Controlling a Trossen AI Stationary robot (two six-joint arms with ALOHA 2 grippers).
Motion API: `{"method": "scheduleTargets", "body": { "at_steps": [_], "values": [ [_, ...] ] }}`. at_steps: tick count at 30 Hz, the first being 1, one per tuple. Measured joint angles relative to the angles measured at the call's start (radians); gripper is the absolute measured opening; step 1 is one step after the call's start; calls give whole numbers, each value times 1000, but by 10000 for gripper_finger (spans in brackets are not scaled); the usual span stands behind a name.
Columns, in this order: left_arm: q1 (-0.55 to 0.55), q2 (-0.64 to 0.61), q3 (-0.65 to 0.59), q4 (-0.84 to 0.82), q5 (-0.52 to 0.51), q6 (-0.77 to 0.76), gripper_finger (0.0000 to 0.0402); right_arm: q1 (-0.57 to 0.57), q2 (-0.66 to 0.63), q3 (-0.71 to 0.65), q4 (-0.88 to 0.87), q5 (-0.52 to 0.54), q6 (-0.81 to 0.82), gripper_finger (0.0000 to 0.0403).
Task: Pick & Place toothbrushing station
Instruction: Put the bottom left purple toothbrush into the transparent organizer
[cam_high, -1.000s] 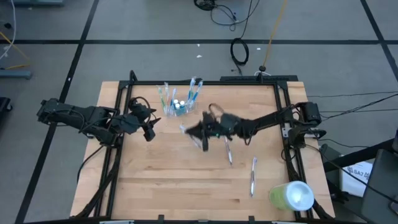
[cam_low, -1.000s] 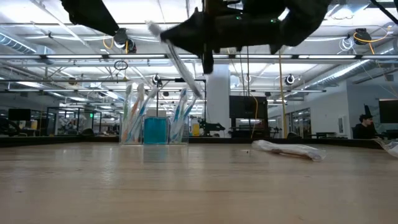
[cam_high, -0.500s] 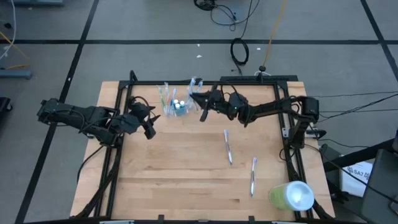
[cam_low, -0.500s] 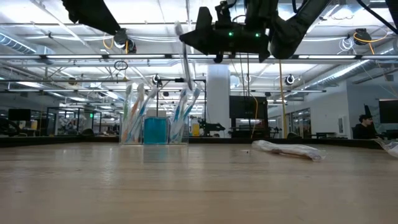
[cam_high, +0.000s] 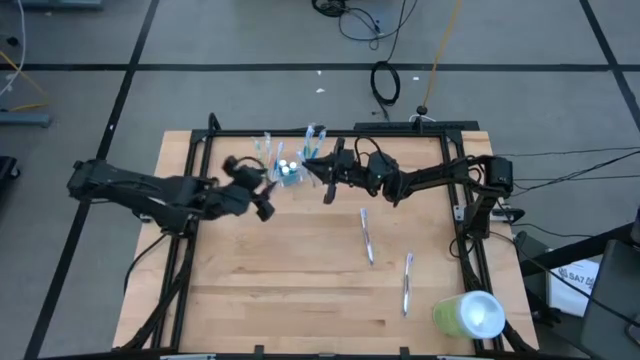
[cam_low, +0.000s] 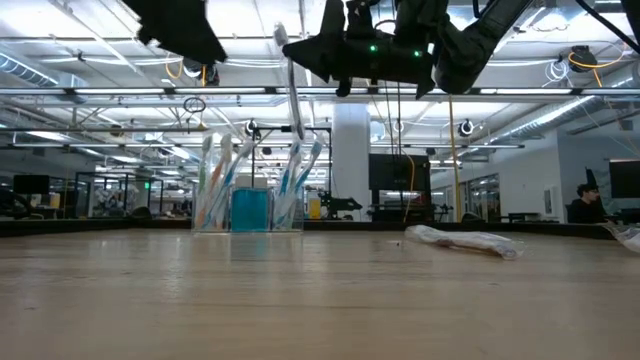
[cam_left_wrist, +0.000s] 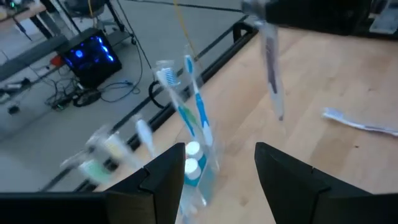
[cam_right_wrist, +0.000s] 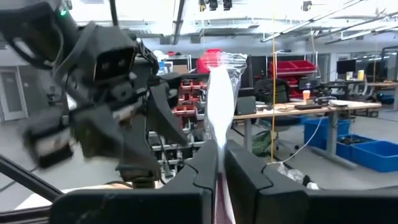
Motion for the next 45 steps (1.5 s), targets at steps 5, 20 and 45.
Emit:
{"method": "scheduleTargets", "body": {
  "at_steps": [5, 20, 45],
  "values": [
    [28, 111, 0, 224, 134, 218, 202, 6, 0, 0, 0, -24, 43, 13],
    [320, -137, -209, 556, 793, 329, 202, 6, 0, 0, 30, -130, 102, 13],
    [404, 175, -373, 1264, 992, 277, 202, 14, 0, 0, 28, -128, 95, 13]
  ]
}}
